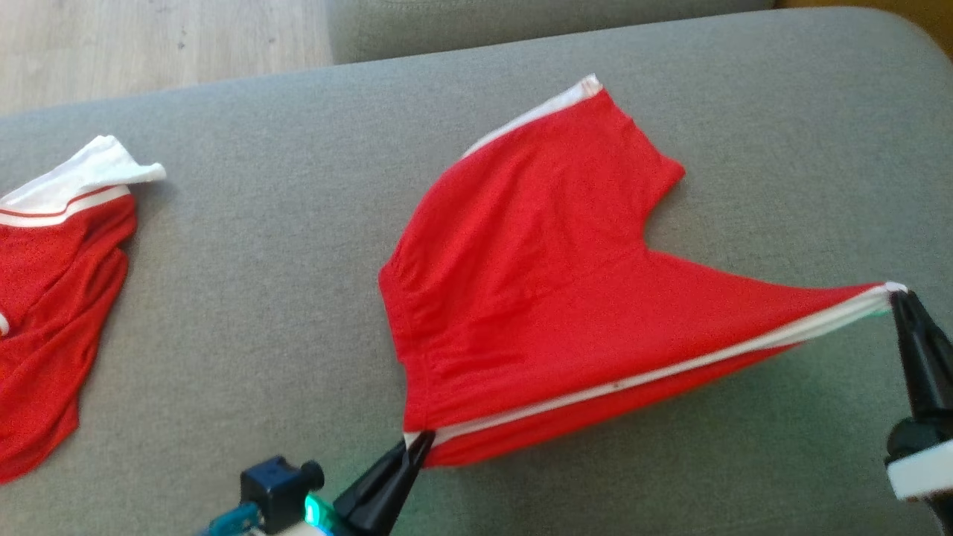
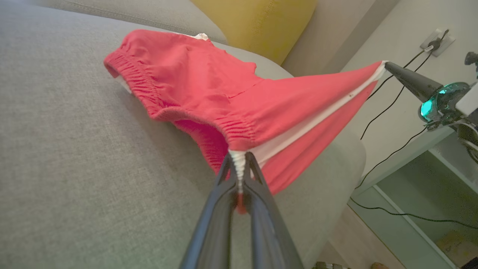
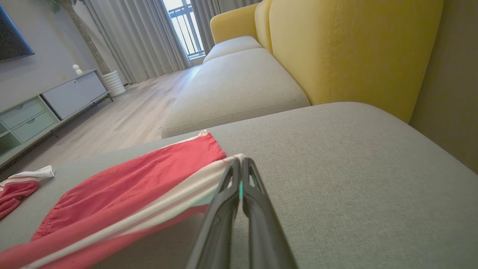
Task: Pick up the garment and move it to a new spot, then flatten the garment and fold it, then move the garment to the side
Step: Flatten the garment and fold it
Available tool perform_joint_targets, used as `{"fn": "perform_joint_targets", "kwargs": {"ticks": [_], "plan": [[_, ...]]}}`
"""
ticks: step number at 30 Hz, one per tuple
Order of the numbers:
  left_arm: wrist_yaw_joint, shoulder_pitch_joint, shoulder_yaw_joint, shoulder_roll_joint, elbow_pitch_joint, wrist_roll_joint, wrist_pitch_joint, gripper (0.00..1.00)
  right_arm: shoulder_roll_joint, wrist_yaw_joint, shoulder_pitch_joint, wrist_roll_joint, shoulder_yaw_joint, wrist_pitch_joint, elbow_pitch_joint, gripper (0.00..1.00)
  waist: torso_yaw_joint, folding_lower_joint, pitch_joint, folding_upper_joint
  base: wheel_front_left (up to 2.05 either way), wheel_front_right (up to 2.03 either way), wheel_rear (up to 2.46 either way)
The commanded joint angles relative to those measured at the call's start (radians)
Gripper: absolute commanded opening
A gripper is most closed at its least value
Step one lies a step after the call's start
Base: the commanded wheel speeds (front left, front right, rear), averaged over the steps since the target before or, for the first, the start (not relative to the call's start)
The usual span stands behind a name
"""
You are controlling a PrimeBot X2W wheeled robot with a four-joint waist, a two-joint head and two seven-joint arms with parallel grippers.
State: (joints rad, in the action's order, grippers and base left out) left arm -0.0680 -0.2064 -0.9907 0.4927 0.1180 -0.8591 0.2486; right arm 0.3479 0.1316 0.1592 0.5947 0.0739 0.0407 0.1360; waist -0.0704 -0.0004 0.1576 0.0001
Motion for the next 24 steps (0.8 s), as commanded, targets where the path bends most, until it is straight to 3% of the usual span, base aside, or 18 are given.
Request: {"fn": "perform_joint_targets", "kwargs": {"ticks": [1,5,9,16,24], "plan": [[0.02,0.001,0.044,0.051,-0.039,-0.02,0.008,0.0,0.025,-0.001,-0.003,-0.011,0.035,0.013,0.067,0.0,0.0,0.0004,-0.007,-0.0001,0.0,0.0,0.0],[0.046,0.031,0.088,0.059,-0.138,-0.076,0.009,0.0,-0.012,-0.001,0.014,-0.04,0.081,0.066,0.144,0.0,0.013,0.0004,-0.01,-0.0001,0.0,0.0,0.0],[0.022,0.003,0.125,0.027,-0.184,-0.169,-0.015,0.0,-0.033,-0.001,-0.054,-0.057,0.08,0.091,0.127,0.0,0.04,0.0004,0.008,-0.0001,0.0,0.0,0.0],[-0.03,-0.131,0.169,-0.068,-0.14,-0.324,-0.093,0.0,-0.019,-0.001,-0.253,-0.065,0.061,0.086,-0.021,0.0,0.102,0.0004,0.079,-0.0001,0.0,0.0,0.0],[-0.054,-0.258,0.215,-0.149,-0.024,-0.453,-0.142,0.0,0.018,-0.001,-0.49,-0.077,-0.029,0.081,-0.208,0.0,0.163,0.0004,0.152,-0.0001,0.0,0.0,0.0]]}}
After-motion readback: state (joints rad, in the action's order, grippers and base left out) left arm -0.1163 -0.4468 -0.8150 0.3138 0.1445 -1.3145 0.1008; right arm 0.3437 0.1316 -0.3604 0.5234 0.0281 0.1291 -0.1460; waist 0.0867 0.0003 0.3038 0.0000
